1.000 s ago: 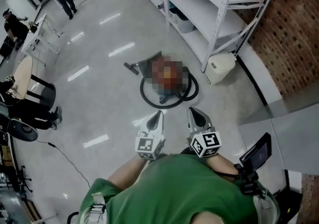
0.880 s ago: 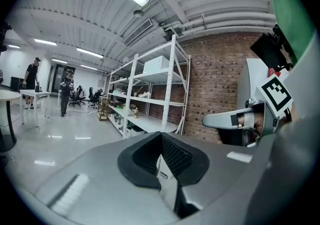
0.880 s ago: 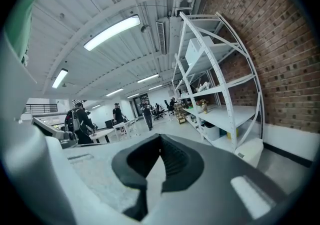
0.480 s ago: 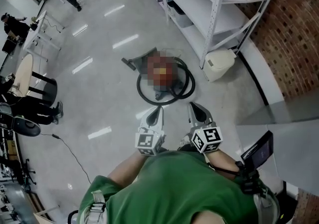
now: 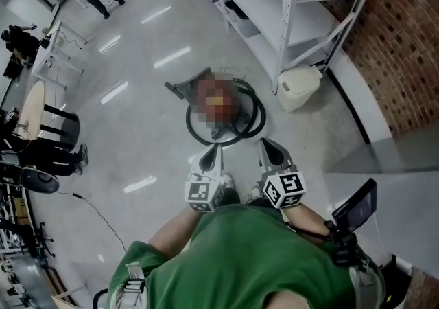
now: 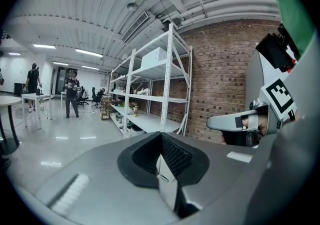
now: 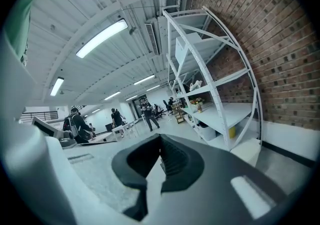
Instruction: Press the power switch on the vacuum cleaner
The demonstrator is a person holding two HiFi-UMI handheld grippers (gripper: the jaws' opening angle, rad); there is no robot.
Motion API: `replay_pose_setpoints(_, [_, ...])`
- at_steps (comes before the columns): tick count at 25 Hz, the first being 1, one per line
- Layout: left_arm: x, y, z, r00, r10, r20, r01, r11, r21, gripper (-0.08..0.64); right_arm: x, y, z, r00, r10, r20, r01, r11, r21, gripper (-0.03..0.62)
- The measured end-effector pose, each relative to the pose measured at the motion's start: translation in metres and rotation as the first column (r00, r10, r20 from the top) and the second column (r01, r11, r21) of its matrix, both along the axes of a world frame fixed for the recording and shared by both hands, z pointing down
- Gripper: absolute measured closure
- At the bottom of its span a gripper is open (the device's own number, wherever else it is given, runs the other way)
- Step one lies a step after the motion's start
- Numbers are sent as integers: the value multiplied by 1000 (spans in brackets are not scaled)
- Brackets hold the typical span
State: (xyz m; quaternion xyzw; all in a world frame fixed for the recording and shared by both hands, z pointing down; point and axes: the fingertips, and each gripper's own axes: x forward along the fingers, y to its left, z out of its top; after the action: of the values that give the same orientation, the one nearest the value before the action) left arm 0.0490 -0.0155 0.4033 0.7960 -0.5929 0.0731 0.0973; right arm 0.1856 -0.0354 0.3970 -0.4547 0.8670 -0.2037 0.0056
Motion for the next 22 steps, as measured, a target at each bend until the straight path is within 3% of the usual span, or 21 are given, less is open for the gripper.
replay_pose_setpoints(11, [3,-40,11,999,-16,-43,16,1000,8,552,13,-33,7,999,15,-46,-15,1000,-5,589])
replay_pose_setpoints(22, [-35,-102,25,996,-52,-75,50,998,-27,552,-12,-93,9,996,15,-90,-17,1000,-22,589])
